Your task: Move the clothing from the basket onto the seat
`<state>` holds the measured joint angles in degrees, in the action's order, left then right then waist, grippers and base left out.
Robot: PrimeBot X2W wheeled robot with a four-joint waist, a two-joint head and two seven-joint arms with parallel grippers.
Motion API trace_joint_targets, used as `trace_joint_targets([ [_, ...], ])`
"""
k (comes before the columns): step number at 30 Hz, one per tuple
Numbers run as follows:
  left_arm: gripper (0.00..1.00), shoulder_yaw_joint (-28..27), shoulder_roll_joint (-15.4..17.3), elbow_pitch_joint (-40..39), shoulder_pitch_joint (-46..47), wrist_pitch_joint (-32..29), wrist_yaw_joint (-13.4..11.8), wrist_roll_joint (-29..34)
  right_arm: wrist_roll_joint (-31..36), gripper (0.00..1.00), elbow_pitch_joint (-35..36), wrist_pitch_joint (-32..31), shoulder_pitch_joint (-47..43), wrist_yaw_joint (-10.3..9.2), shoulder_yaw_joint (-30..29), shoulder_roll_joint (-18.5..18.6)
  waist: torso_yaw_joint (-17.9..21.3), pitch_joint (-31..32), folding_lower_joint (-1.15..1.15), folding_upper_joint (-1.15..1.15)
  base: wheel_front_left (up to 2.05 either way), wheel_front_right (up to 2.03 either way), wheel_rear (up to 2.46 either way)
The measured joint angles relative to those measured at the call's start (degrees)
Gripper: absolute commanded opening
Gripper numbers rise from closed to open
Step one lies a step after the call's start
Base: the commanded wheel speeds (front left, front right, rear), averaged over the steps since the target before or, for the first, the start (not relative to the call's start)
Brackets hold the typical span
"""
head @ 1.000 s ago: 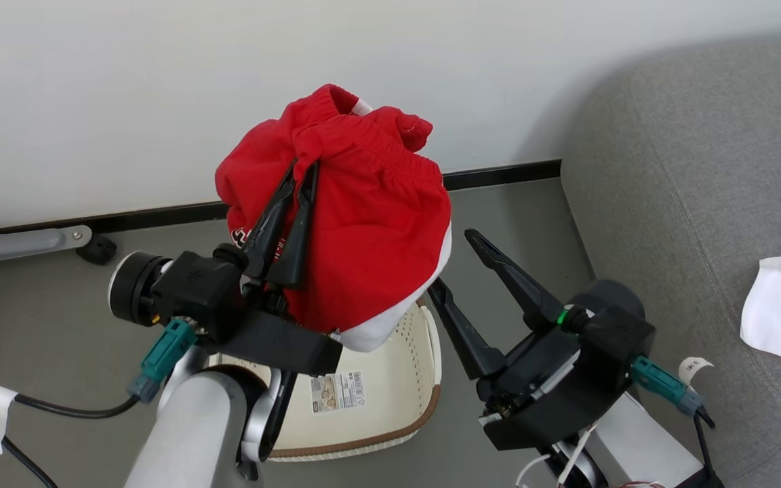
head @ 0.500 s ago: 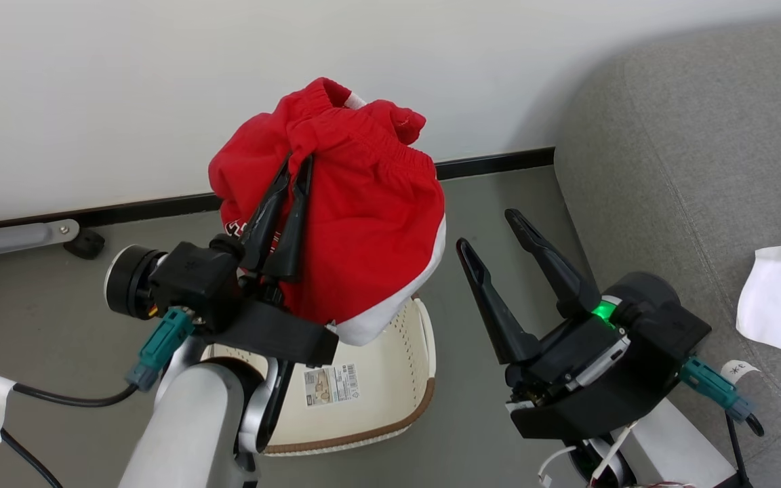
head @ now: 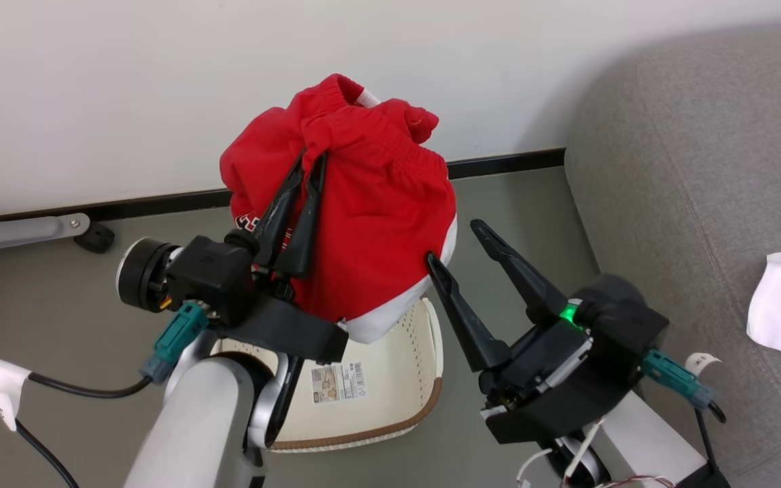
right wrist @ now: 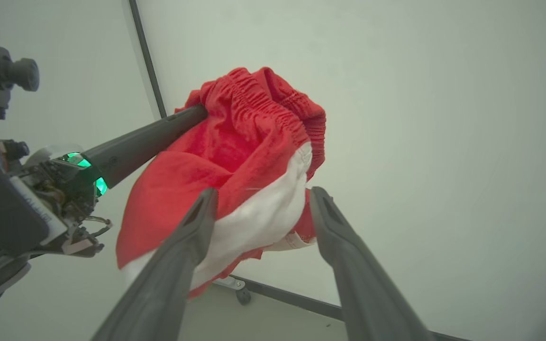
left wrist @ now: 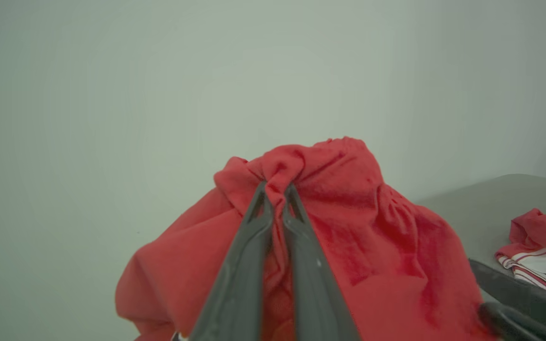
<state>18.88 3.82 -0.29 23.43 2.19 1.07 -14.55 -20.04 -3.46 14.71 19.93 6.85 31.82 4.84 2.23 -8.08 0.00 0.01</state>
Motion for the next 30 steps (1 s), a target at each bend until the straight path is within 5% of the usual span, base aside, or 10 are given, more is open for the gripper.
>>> trace_joint_targets([
  [22,0.00,1.59,-0.21,0.79,0.93,0.77,0.98,-0.43,-6.78,0.98,-11.27,-0.01,9.57,0.22,7.45,-0.74,-2.09,-0.21,0.00,0.00,0.00,0.00,0.00],
  [23,0.00,1.64,-0.22,0.81,0.93,0.78,0.98,-0.45,-7.01,0.77,-11.94,-0.01,9.83,0.22,7.58,-0.75,-2.16,-0.25,0.00,0.00,0.00,0.00,0.00],
  [25,0.00,1.68,-0.22,0.81,0.93,0.94,0.99,-0.48,-7.49,0.15,-12.81,0.00,10.33,0.22,7.59,-0.75,-2.25,-0.34,0.00,0.00,0.00,0.00,0.00],
  [26,0.00,1.70,-0.22,0.81,0.93,0.94,1.01,-0.51,-7.90,0.00,-13.22,0.00,10.56,0.22,7.60,-0.75,-2.29,-0.37,0.00,0.00,0.00,0.00,0.00],
  [30,0.00,1.78,-0.23,0.85,0.95,1.02,1.02,-0.51,-9.37,0.00,-14.00,-0.01,11.91,0.22,7.73,-0.75,-2.38,-0.52,0.00,0.00,0.00,0.00,0.00],
])
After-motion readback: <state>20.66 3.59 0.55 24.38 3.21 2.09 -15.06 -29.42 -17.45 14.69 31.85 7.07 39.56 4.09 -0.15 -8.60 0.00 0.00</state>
